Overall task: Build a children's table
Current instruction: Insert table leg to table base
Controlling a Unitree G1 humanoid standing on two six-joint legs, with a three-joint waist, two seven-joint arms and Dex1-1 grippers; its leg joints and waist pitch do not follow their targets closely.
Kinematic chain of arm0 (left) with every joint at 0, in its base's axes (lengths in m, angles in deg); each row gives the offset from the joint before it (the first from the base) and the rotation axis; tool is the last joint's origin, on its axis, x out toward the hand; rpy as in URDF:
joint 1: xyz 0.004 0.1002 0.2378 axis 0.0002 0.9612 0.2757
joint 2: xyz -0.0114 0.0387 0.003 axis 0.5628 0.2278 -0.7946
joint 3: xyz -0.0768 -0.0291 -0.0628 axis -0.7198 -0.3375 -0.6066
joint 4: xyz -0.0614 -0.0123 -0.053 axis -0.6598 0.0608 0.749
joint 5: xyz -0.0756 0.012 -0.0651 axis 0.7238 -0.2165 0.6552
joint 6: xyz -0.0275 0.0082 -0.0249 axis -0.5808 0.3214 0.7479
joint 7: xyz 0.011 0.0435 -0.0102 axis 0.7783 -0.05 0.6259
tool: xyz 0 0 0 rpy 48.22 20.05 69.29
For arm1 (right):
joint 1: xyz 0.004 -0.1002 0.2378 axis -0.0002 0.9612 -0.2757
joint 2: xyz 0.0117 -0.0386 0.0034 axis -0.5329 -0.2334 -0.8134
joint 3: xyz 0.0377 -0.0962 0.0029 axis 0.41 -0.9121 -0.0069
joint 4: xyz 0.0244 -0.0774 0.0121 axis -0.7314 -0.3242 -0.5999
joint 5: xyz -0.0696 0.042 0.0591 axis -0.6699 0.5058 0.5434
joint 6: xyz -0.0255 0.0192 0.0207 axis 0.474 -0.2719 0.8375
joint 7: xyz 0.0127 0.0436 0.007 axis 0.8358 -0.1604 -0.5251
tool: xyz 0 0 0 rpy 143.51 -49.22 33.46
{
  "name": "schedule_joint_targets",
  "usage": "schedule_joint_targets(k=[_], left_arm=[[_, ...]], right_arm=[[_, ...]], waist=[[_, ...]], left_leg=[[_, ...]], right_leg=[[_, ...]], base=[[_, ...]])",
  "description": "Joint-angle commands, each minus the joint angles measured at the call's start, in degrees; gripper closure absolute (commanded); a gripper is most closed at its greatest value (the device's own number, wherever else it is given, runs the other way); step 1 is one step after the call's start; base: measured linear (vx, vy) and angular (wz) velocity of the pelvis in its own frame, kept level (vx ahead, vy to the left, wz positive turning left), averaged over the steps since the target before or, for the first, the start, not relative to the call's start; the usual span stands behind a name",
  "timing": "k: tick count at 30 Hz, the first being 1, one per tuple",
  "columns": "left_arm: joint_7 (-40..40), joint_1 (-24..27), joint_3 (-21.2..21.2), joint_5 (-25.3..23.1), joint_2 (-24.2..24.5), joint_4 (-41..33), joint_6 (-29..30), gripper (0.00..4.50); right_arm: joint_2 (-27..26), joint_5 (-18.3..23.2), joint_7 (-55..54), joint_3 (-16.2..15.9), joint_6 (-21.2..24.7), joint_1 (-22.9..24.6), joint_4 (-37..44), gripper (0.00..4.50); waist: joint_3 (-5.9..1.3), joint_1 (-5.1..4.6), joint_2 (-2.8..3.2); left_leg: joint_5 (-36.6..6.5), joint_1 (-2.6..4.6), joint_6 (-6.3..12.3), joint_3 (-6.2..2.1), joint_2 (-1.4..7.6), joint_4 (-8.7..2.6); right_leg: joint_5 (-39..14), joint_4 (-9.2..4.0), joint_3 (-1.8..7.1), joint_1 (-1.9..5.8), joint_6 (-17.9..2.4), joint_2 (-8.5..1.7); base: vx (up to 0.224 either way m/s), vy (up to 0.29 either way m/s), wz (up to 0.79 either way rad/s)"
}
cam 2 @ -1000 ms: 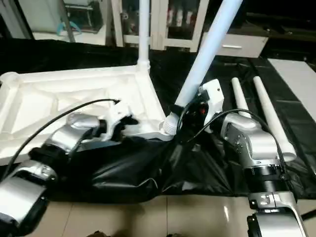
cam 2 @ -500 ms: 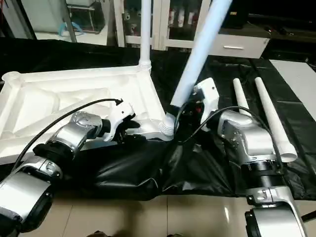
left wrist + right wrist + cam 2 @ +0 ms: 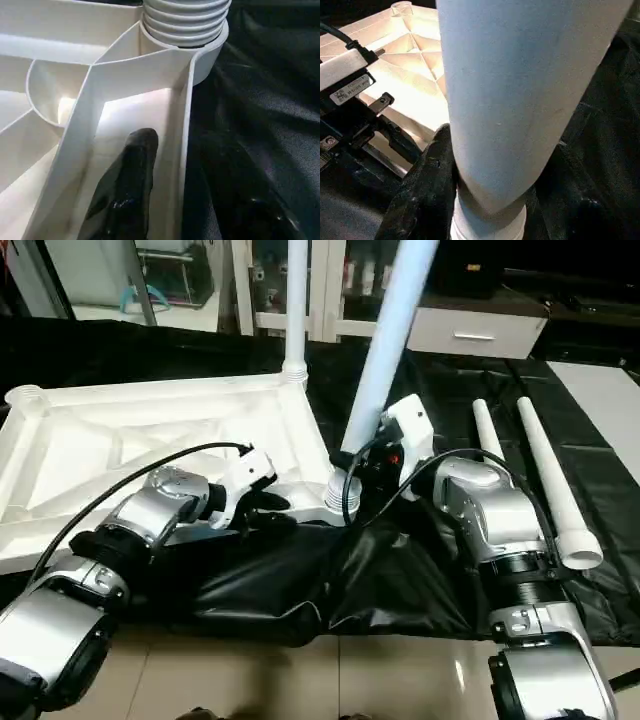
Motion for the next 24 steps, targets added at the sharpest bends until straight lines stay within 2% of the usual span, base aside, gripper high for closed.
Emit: schedule_joint_targets(k=[1, 2, 4, 6, 7, 9, 15, 18, 20, 22, 24], left_arm=[[-0.50, 0.09, 1.49, -0.96, -0.75, 1.43, 0.54, 3.09], [-0.41, 0.14, 1.82, -1.39, -0.71, 1.51, 0.37, 3.09], [-0.39, 0.37, 2.45, -2.23, -0.60, 1.61, 0.14, 3.45], [-0.69, 0.62, 2.87, -2.74, -0.51, 1.50, 0.12, 3.53], [-0.92, 0.85, 3.29, -3.22, -0.39, 1.41, 0.11, 3.63], [-1.04, 1.12, 3.82, -3.82, -0.22, 1.34, -0.05, 3.78], [-2.19, 1.95, 4.44, -4.49, 0.01, 0.82, -0.04, 4.36], [-2.68, 2.43, 4.48, -4.58, 0.06, 0.41, -0.19, 4.46], [-2.70, 2.69, 4.45, -4.60, 0.04, 0.09, -0.27, 4.46], [-2.66, 3.02, 4.30, -4.59, -0.03, -0.45, -0.13, 4.49], [-2.55, 3.31, 4.12, -4.55, -0.10, -0.86, 0.07, 4.50]], right_arm=[[0.12, -0.90, 0.66, -0.28, -0.83, -0.91, -1.11, 2.72], [0.19, -0.98, 0.95, -0.31, -0.81, -1.02, -1.34, 2.72], [0.45, -1.13, 1.76, -0.63, -0.62, -1.26, -1.75, 2.72], [0.66, -1.31, 2.31, -0.95, -0.56, -1.50, -2.09, 2.72], [0.77, -1.39, 2.77, -1.15, -0.45, -1.77, -2.39, 2.72], [0.90, -1.41, 3.42, -1.39, -0.20, -2.10, -2.74, 2.72], [1.30, -1.27, 5.83, -1.84, 0.60, -3.43, -3.87, 2.72], [1.94, -1.49, 7.80, -2.44, 1.03, -4.85, -5.08, 2.72], [1.96, -1.40, 8.17, -2.20, 1.01, -6.05, -6.38, 2.72], [1.95, -1.27, 8.23, -1.88, 0.97, -6.80, -7.10, 2.72], [1.96, -1.24, 8.32, -1.68, 0.82, -6.93, -7.31, 2.72]], waist=[[-4.96, 0.07, -0.36], [-4.90, 0.08, -0.47], [-4.91, 0.04, -0.63], [-4.85, 0.07, -0.54], [-4.84, 0.01, -0.75], [-4.79, 0.07, -0.59], [-4.63, 0.01, -0.87], [-4.59, -0.08, -1.18], [-4.54, -0.17, -1.15], [-4.42, -0.15, -1.24], [-4.48, -0.15, -1.39]], left_leg=[[-6.34, 0.29, 4.20, -0.48, 1.66, -3.70], [-6.40, 0.26, 4.31, -0.47, 1.65, -3.71], [-6.21, 0.28, 4.51, -0.47, 1.68, -3.71], [-6.25, 0.28, 4.50, -0.48, 1.68, -3.72], [-6.29, 0.22, 4.57, -0.49, 1.68, -3.73], [-6.38, 0.31, 4.48, -0.51, 1.73, -3.75], [-6.38, 0.16, 4.77, -0.48, 1.71, -3.74], [-5.98, 0.13, 5.13, -0.45, 1.74, -3.73], [-6.43, 0.19, 5.31, -0.41, 1.74, -3.71], [-6.85, 0.21, 5.12, -0.43, 1.78, -3.79], [-6.16, 0.21, 5.22, -0.42, 1.80, -3.77]], right_leg=[[-8.65, -3.57, 2.73, 4.64, -13.77, -2.74], [-8.97, -3.59, 2.74, 4.64, -13.69, -2.76], [-9.17, -3.61, 2.73, 4.60, -13.55, -2.73], [-9.85, -3.65, 2.74, 4.61, -13.29, -2.78], [-10.25, -3.70, 2.70, 4.59, -13.19, -2.77], [-10.88, -3.75, 2.72, 4.53, -12.97, -2.79], [-11.72, -3.81, 2.73, 4.50, -12.76, -2.84], [-11.04, -3.69, 2.74, 4.48, -13.16, -2.83], [-11.76, -3.77, 2.70, 4.37, -13.27, -2.84], [-13.41, -3.95, 2.70, 4.32, -12.57, -2.86], [-12.86, -3.85, 2.72, 4.29, -12.58, -2.85]], base=[[0.000, 0.000, 0.00], [0.000, 0.000, 0.00], [0.000, 0.000, 0.00], [0.000, 0.000, 0.00], [0.000, 0.000, 0.00], [0.000, 0.000, 0.00], [0.000, 0.000, 0.00], [0.000, 0.000, 0.00], [0.000, 0.000, 0.00], [0.000, 0.000, 0.00], [0.000, 0.000, 0.00]])
